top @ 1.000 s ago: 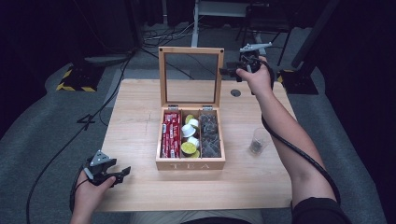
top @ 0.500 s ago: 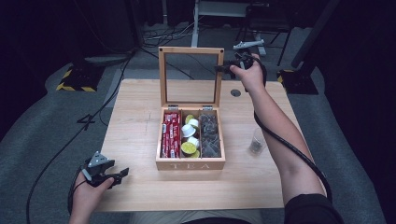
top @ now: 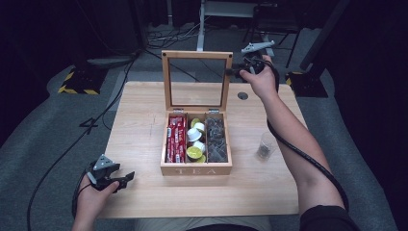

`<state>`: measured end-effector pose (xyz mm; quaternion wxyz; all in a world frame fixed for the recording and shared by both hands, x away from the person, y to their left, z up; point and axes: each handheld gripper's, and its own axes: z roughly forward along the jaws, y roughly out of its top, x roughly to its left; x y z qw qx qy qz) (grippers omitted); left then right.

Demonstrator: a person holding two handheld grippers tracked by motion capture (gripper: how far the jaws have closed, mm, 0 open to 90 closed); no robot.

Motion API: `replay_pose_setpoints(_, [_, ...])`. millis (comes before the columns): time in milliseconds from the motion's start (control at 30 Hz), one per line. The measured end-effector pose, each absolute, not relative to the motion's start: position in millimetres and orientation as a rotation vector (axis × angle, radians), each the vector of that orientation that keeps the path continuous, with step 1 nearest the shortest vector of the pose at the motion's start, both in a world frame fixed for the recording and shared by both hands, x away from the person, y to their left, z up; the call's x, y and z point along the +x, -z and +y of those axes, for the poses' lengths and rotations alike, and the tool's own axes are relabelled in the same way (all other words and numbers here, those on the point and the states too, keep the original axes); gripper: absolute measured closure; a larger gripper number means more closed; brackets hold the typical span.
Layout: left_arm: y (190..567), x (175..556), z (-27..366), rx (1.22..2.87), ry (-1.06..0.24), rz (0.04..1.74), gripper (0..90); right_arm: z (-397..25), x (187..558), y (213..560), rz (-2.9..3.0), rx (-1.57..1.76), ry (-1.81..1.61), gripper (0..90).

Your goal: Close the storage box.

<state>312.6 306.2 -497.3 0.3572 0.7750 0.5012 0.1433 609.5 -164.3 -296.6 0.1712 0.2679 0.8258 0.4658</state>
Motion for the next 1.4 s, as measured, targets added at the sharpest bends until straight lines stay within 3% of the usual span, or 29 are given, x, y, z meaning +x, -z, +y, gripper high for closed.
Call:
replay_pose_setpoints(700, [494, 324, 295, 2.026, -0.369, 1.254, 28.7, -173, 535, 271, 2.388, 0.563, -1.356, 67.8])
replay_pose_setpoints(1400, [491, 335, 283, 2.047, -0.360, 1.208, 28.8, -177, 452, 309, 2.442, 0.447, -1.338, 54.9])
